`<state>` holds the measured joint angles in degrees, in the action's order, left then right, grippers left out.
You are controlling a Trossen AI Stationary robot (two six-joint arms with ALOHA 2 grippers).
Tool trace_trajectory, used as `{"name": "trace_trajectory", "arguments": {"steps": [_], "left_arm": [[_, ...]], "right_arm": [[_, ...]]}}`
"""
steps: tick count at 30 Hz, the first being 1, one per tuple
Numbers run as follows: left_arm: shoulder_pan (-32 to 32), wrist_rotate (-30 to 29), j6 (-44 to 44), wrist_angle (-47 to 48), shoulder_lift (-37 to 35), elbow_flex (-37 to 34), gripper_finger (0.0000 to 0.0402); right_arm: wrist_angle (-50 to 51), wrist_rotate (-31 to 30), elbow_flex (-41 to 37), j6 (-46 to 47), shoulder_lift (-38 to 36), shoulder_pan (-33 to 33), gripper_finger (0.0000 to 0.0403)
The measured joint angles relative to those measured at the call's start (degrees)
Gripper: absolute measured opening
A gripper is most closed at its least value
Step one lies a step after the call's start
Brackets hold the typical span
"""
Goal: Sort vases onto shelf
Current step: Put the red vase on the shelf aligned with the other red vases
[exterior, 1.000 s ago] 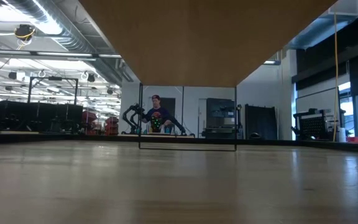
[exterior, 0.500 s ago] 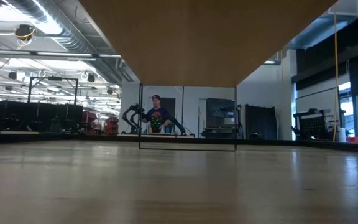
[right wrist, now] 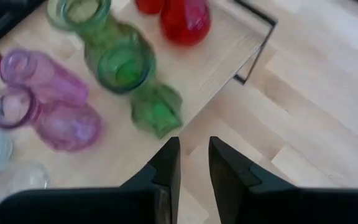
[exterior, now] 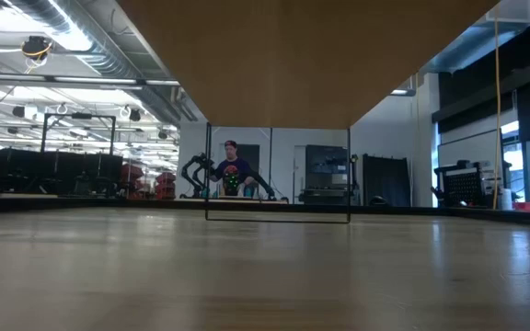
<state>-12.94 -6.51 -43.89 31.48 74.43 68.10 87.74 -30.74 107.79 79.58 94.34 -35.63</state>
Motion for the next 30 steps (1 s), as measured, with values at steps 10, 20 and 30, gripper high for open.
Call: {"name": "trace_trajectory", "arguments": {"steps": [10, 20, 30], "left_arm": [[-7.7, 5.1, -9.7, 13.2, -8.8, 0.0, 0.0000], [-20.2, 13.5, -16.0, 18.2, -6.7, 0.0, 0.0000], [-24.2, 13.7, -16.8, 24.3, 0.9, 0.0, 0.0062]], "right_arm": [[2.3, -6.9, 0.0, 2.4, -4.9, 0.0, 0.0069], [2.3, -10.1, 0.0, 1.0, -5.7, 0.0, 0.0069], [2.3, -10.1, 0.0, 0.9, -5.7, 0.0, 0.0069]]}}
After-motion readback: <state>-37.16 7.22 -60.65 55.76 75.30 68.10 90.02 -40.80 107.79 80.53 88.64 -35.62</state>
